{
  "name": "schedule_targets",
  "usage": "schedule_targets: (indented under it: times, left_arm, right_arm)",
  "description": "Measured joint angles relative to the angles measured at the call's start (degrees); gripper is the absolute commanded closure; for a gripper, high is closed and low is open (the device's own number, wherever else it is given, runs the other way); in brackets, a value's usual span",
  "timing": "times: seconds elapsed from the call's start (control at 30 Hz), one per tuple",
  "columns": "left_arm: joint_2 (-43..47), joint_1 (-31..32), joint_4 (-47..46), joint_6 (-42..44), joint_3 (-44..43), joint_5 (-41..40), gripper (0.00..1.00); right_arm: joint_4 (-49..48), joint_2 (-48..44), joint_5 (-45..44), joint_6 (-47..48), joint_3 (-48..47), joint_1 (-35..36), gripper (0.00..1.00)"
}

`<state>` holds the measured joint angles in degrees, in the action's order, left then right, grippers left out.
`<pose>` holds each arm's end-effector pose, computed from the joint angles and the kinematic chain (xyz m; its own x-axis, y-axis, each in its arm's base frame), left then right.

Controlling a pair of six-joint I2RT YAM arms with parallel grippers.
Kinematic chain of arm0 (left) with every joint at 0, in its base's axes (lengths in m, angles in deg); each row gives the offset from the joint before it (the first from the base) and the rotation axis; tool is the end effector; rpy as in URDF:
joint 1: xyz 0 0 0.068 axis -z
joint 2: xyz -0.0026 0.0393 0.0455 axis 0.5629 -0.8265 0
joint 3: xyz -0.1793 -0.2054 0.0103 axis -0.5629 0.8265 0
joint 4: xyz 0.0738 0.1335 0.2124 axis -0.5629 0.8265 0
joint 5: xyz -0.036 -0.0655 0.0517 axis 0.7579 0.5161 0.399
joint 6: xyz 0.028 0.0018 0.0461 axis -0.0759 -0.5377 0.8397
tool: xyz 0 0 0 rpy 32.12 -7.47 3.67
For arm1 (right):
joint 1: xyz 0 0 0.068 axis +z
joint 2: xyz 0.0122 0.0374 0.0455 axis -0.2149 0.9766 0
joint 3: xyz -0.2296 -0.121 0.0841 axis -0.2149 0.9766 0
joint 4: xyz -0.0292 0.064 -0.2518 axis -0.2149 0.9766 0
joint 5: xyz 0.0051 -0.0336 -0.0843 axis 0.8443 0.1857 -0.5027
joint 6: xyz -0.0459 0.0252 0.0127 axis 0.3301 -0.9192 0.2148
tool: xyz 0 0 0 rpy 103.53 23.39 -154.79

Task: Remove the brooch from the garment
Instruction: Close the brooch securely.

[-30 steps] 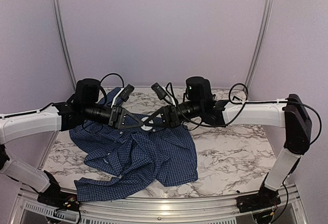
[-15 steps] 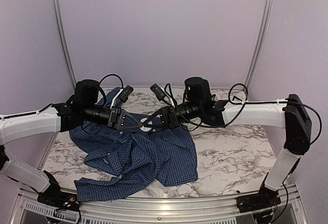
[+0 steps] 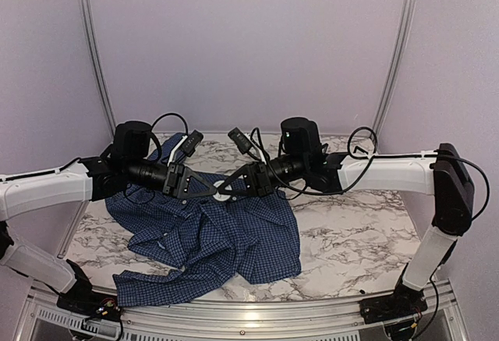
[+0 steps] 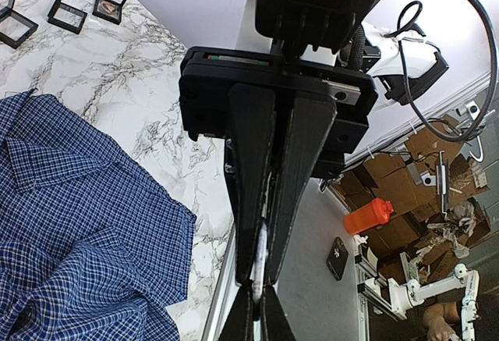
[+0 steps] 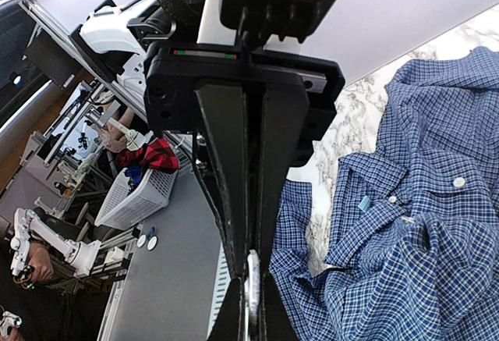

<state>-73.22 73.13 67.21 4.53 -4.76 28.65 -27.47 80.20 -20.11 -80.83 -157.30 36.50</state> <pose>0.2080 -0.2039 0.2842 -0.7182 0.1997 -0.6665 0.6935 0.1281 -0.7089 0.2363 0.3155 0.2785 -0.5730 -0.2810 -0.7698 -0.7763 -0.1150 0.6198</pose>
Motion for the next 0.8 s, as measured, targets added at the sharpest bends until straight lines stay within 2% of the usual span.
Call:
schedule_targets:
  times: [0.37, 0.8]
  left_arm:
    - [0.0, 0.0, 0.0, 0.0, 0.0, 0.3, 1.0]
    - [0.5, -0.3, -0.2, -0.7, 0.0, -3.0, 1.0]
  right_arm:
    - [0.0, 0.0, 0.3, 0.2, 0.0, 0.0, 0.98]
    - [-2.0, 0.0, -3.1, -5.1, 0.0, 0.1, 0.98]
